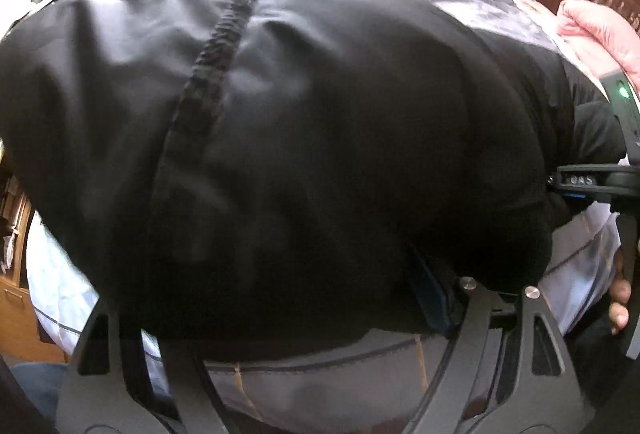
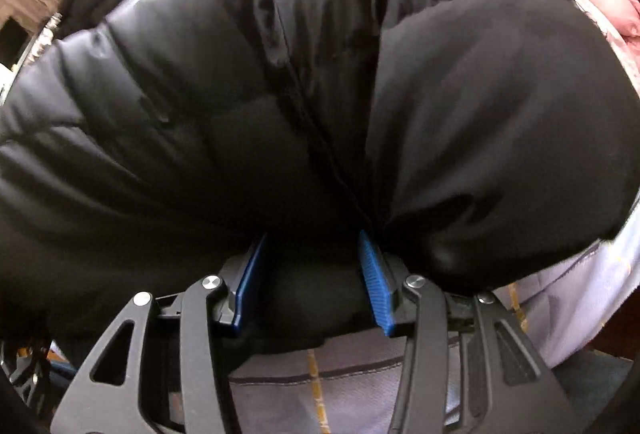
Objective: Fold large clothes
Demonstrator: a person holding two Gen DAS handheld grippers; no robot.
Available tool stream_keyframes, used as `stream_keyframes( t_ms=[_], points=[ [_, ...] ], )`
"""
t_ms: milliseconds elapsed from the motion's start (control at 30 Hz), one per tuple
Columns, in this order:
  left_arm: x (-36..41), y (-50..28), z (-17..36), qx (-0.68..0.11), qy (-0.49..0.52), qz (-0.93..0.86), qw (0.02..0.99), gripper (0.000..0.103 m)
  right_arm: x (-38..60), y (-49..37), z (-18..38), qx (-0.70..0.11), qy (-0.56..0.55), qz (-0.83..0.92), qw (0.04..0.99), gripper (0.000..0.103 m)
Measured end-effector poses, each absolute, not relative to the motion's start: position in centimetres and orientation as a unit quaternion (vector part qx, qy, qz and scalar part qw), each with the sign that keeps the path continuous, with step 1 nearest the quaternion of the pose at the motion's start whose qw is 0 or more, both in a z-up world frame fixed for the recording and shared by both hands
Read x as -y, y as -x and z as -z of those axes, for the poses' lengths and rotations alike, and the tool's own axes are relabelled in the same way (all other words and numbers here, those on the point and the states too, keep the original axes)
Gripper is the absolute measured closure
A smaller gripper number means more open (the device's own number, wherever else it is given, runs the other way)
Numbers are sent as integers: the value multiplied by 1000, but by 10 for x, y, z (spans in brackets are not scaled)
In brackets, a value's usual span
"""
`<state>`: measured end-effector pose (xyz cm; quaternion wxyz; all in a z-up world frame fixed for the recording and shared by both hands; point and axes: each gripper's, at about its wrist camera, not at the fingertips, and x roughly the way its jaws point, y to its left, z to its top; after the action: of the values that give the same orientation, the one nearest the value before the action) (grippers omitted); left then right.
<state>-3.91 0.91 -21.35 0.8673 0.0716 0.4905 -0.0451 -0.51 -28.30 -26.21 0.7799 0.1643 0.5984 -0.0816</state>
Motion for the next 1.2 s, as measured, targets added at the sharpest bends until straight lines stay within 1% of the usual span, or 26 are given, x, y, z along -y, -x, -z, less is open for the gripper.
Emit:
stream_keyframes(
  t_ms=[133,267,333,433,467,500,533,600,667,733,767,833,900,1033,1200],
  points=[
    [-8,48,212,-494,-76,50,865,22,286,5,266,-605,-169,81,774,53],
    [-13,85,188,-483,-56,106,868,23,279,6,263,-600,-154,87,780,52],
    [-22,102,168,-452,-60,117,882,23,279,7,263,-600,-157,87,780,51],
    [-45,109,121,-388,-48,107,914,22,275,5,262,-599,-153,90,781,50],
    [-55,105,100,-362,-31,104,926,19,273,5,261,-598,-147,93,783,50],
    [-63,100,84,-342,-12,104,934,9,271,3,260,-596,-140,95,785,50],
    [-72,89,67,-318,12,107,942,2,269,3,259,-594,-135,97,787,49],
    [-76,65,54,-308,29,114,944,2,263,4,259,-589,-135,97,791,48],
    [-73,25,62,-344,21,112,932,2,258,18,256,-582,-144,97,794,48],
    [-74,-5,85,-396,29,89,913,2,259,25,256,-577,-153,92,797,47],
    [-78,-18,106,-433,48,77,897,3,259,27,256,-574,-157,90,799,47],
    [-83,-26,136,-480,61,50,874,3,262,29,255,-571,-160,84,801,46],
    [-77,-26,166,-523,23,21,852,3,266,30,254,-572,-161,84,800,46],
    [-65,-23,194,-546,-31,-17,837,2,267,31,251,-577,-170,91,794,43],
    [-71,-28,216,-582,-28,-22,812,2,262,36,251,-582,-157,97,792,38]
  ],
)
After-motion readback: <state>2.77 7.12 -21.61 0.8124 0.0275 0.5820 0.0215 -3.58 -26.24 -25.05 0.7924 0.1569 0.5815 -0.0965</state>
